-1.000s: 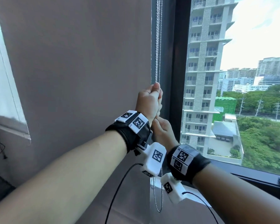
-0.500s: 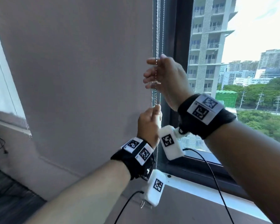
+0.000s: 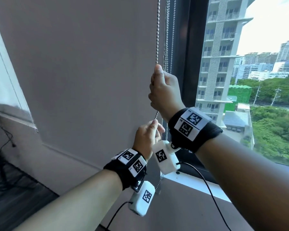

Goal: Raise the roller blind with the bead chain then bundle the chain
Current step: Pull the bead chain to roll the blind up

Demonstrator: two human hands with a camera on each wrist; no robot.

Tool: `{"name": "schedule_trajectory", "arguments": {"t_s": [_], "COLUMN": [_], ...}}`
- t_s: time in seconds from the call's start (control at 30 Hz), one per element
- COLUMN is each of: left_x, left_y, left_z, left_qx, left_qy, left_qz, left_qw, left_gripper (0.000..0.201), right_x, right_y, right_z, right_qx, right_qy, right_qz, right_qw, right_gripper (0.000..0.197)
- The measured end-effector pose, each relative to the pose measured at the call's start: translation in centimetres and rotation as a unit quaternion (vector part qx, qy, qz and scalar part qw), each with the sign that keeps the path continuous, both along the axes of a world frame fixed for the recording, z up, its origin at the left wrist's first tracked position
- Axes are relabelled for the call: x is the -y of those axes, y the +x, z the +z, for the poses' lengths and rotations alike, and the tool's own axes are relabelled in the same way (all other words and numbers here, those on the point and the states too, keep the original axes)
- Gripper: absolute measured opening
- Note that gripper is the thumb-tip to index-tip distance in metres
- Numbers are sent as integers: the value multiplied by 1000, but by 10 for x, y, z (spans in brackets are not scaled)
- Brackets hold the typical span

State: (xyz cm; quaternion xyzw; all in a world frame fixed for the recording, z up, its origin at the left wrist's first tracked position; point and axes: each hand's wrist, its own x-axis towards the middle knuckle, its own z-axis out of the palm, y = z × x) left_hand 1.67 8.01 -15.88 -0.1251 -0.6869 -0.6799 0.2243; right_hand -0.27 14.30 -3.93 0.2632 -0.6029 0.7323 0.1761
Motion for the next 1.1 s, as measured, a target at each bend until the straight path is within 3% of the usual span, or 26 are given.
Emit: {"name": "schedule_trajectory", "arguments": {"t_s": [0.23,0.5,0.73,0.87,1.0,1.1], "left_x": [9,-13,-30,-28,-27,-27], "left_y": [-5,0,1,4,5,5], "left_z": [37,78,81,79,78,78], "left_qx": [8,-30,-22,-33,-32,-43], "left_qy": [43,91,107,115,125,131], "left_qz": [45,-35,-44,-30,-21,-17], "left_qw": [998,995,993,992,991,990], "left_gripper": [37,41,39,39,38,39], "right_x": [-6,-13,-23,-33,-41,-45], "right_y": [-10,2,10,6,3,0], "right_z": [-58,-132,-134,-135,-110,-77], "right_qx": [-34,-21,-25,4,-4,-26], "right_qy": [74,120,116,118,73,5], "right_qz": [-67,-95,-64,-6,34,25], "right_qw": [994,988,991,993,997,999], "right_gripper": [46,43,38,38,11,35]}}
